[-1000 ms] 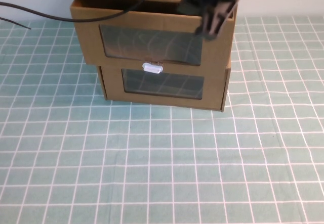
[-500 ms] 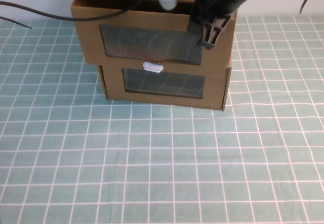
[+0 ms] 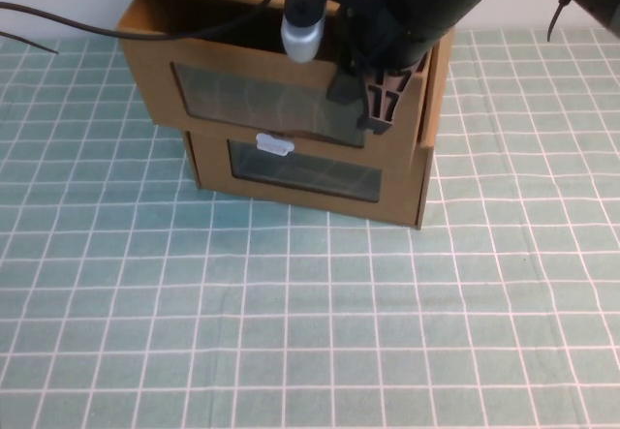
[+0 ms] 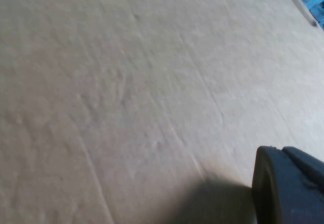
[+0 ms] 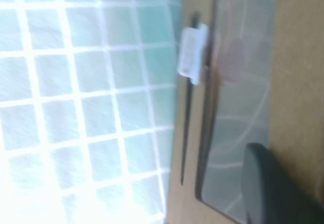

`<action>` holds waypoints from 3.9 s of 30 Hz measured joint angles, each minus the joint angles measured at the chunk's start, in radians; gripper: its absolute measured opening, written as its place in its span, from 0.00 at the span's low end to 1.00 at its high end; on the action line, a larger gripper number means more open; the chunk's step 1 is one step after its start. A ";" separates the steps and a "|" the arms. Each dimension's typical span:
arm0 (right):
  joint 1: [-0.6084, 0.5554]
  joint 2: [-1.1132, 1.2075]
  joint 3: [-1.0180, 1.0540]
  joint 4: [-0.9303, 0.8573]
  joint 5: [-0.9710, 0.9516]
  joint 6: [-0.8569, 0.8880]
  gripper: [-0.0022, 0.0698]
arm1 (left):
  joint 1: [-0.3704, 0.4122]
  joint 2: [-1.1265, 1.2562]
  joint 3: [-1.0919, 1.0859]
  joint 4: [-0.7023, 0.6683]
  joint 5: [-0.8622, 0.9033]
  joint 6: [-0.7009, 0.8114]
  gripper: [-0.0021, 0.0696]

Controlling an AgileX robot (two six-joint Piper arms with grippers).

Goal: Open the shoe box
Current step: 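Pull the top drawer of the cardboard box fully open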

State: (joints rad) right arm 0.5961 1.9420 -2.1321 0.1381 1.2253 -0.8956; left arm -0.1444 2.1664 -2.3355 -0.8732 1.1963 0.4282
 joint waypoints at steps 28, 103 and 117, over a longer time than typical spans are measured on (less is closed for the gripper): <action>0.230 -0.235 0.252 -0.081 0.037 0.085 0.11 | 0.000 0.000 -0.011 0.013 -0.006 -0.019 0.02; 0.231 -1.466 1.569 -0.781 -0.401 1.268 0.01 | 0.020 -1.879 1.684 0.823 -0.485 -0.307 0.02; 0.231 -1.466 1.763 -0.713 -0.402 1.268 0.01 | 0.020 -1.881 1.787 0.823 -0.496 -0.309 0.02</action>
State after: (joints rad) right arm 0.8267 0.4759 -0.3696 -0.5752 0.8236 0.3727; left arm -0.1241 0.2850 -0.5485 -0.0499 0.7005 0.1190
